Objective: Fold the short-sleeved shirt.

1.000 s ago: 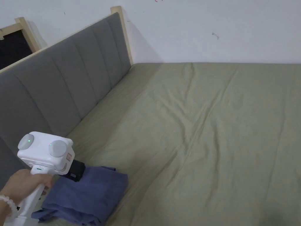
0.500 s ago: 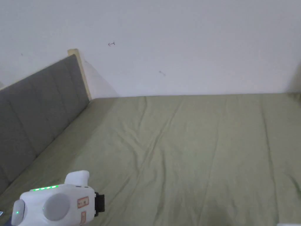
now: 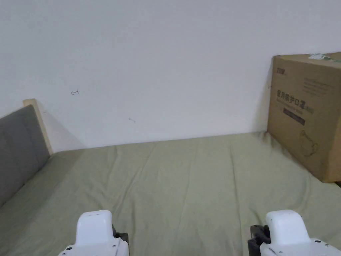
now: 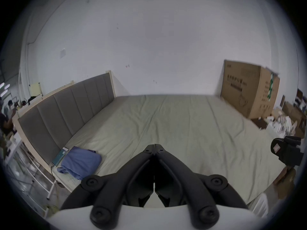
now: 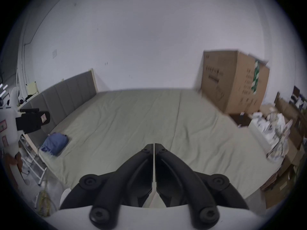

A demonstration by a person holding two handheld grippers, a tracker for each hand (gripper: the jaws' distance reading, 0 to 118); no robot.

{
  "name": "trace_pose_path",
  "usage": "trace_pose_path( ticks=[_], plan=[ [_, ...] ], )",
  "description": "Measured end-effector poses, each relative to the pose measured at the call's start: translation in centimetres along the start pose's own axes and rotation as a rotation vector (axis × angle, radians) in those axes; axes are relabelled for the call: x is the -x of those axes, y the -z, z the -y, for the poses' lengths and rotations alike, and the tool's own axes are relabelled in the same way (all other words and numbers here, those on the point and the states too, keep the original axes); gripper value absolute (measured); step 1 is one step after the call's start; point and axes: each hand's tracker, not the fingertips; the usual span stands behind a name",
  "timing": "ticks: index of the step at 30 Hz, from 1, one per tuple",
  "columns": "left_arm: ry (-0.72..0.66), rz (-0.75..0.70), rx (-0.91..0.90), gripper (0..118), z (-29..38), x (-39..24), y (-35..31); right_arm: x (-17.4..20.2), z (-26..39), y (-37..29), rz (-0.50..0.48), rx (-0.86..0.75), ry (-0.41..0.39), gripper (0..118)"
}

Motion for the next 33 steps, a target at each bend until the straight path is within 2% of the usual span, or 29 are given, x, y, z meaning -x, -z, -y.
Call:
trace_pose_path(
  ticks=[2,10,22,24,25,26,27,28,29,30,33],
  plan=[
    [-0.02,0.036,-0.044,0,-0.8,-0.8,-1.4,0.1,-1.4,-1.4,0.024,-0.072,-0.017,2],
    [0.039,-0.02,-0.225,0,-4.6,-1.5,-5.4,0.5,-5.0,-5.6,0.109,-0.269,-0.119,2],
    [0.009,-0.024,-0.279,2,-4.6,-1.3,-6.2,-0.2,-4.6,-5.6,0.09,-0.247,-0.048,6],
    [0.01,-0.026,-0.281,13,-4.4,-1.3,-6.1,-0.4,-4.5,-5.4,0.087,-0.238,-0.034,18],
    [0.004,-0.01,-0.27,24,-4.4,-1.2,-6.0,-0.5,-4.5,-5.2,0.083,-0.234,-0.024,38],
    [-0.014,0.008,-0.259,40,-4.4,-1.1,-6.0,-0.7,-4.5,-5.1,0.074,-0.23,-0.014,59],
    [-0.028,0.032,-0.254,62,-4.4,-1.0,-5.9,-0.9,-4.5,-5.0,0.067,-0.225,-0.009,81],
    [-0.046,0.04,-0.237,93,-4.4,-1.0,-5.8,-1.0,-4.5,-4.9,0.068,-0.223,-0.004,104],
    [-0.052,0.034,-0.234,107,-4.5,-1.0,-5.7,-1.1,-4.4,-4.8,0.068,-0.228,0.003,114],
    [-0.051,0.04,-0.239,113,-4.3,-0.9,-5.7,-1.1,-4.2,-5.0,0.063,-0.245,0.009,117],
    [-0.017,0.023,-0.285,112,-4.1,-1.3,-6.1,-1.2,-4.2,-5.3,0.086,-0.295,0.02,118]
  ],
)
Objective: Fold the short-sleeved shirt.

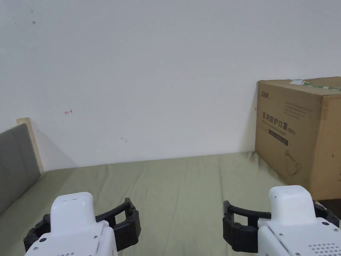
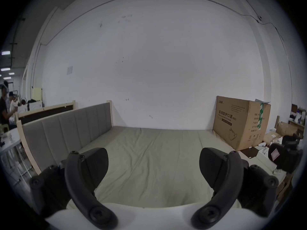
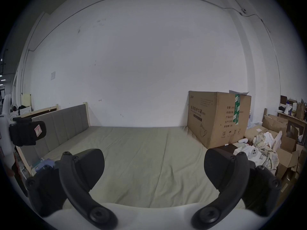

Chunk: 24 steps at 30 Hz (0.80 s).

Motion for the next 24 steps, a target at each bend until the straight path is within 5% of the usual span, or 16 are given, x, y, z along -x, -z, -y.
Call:
trace_pose_path(
  ticks=[6,11,24],
  plan=[
    [0.002,0.018,0.008,112,-0.5,0.0,0.0,-0.4,-0.7,0.9,-0.025,0.119,0.018,118],
    [-0.039,0.041,0.06,112,-0.5,0.6,0.2,0.2,0.2,0.2,0.041,0.046,-0.074,118],
    [0.004,0.033,0.071,112,0.1,0.0,0.3,1.2,-0.5,-0.1,0.11,0.074,-0.062,118]
  ],
)
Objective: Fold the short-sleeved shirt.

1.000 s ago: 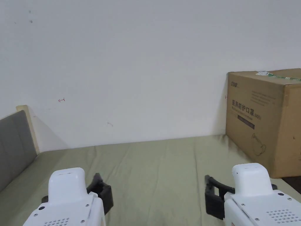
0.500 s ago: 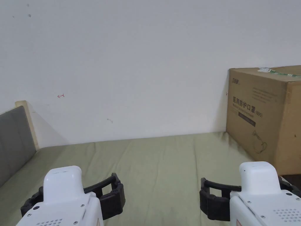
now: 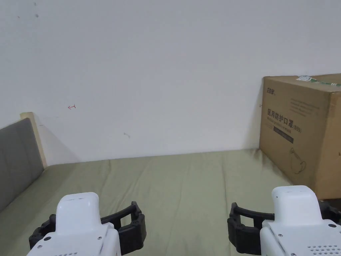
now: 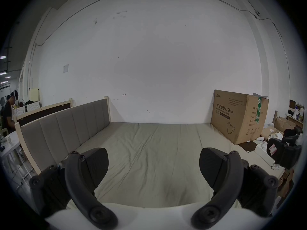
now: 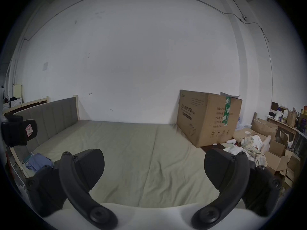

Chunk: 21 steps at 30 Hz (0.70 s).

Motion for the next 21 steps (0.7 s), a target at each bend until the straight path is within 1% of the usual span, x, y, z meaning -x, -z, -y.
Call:
trace_pose_path(
  ticks=[2,5,9,12,14,16,19,21],
  plan=[
    [0.001,0.003,0.009,112,0.0,0.0,0.1,-0.1,-0.2,-0.1,-0.008,0.018,-0.005,118],
    [-0.001,0.006,0.018,112,-0.1,-0.1,0.3,-0.6,-0.3,-0.4,-0.07,0.014,0.023,118],
    [-0.009,0.013,0.035,112,-0.5,-0.2,0.7,-0.2,-1.0,-0.6,-0.034,0.026,0.026,118],
    [-0.013,0.022,0.038,112,-0.4,-0.2,0.7,-0.7,-1.3,-0.6,-0.072,0.028,0.038,118],
    [0.001,0.027,0.04,112,-0.4,-0.4,0.7,-0.7,-1.5,-0.5,-0.066,0.041,0.057,118],
    [0.013,0.026,0.043,112,-0.4,-0.6,0.8,-0.6,-1.5,-0.1,-0.032,0.069,0.045,118],
    [0.011,0.034,0.041,112,-0.5,-0.6,0.7,-0.9,-1.2,0.3,-0.028,0.069,0.036,118],
    [0.012,0.036,0.041,112,-0.5,-0.7,0.6,-1.0,-1.1,0.3,-0.035,0.075,0.054,118]
  ],
)
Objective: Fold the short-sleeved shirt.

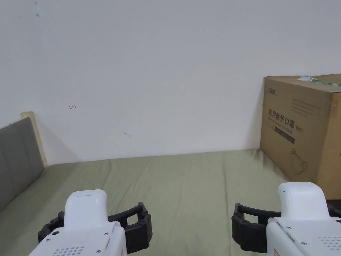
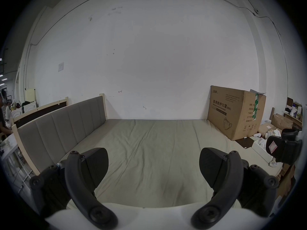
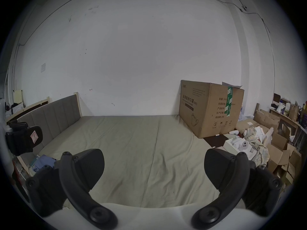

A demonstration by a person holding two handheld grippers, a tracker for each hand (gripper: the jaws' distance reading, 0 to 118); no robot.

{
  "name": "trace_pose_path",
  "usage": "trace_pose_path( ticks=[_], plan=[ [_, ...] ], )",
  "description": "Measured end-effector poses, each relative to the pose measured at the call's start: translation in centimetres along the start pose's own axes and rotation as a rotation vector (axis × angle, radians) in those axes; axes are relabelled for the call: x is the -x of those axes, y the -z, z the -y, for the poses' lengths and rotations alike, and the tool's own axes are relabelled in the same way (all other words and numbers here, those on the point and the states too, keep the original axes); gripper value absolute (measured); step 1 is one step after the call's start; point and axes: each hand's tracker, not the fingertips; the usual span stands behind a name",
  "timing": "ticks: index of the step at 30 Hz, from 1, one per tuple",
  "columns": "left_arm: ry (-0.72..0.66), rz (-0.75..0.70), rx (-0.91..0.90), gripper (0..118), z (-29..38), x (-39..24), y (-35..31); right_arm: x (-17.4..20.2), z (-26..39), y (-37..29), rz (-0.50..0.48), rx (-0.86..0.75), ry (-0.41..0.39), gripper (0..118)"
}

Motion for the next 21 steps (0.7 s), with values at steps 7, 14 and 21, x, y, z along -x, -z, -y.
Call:
trace_pose_path(
  ticks=[7,14,21],
  plan=[
    [-0.001,0.0,-0.004,112,-0.12,-0.02,-0.12,0.25,0.06,0.02,0.031,-0.014,-0.025,118],
    [-0.001,0.001,-0.003,112,-0.29,0.0,-0.21,-0.14,-0.05,-0.13,0.011,-0.022,0.002,118],
    [0.021,-0.018,0.026,110,-0.73,-0.91,-0.21,-0.14,0.03,0.01,-0.025,-0.009,0.005,118]
  ],
)
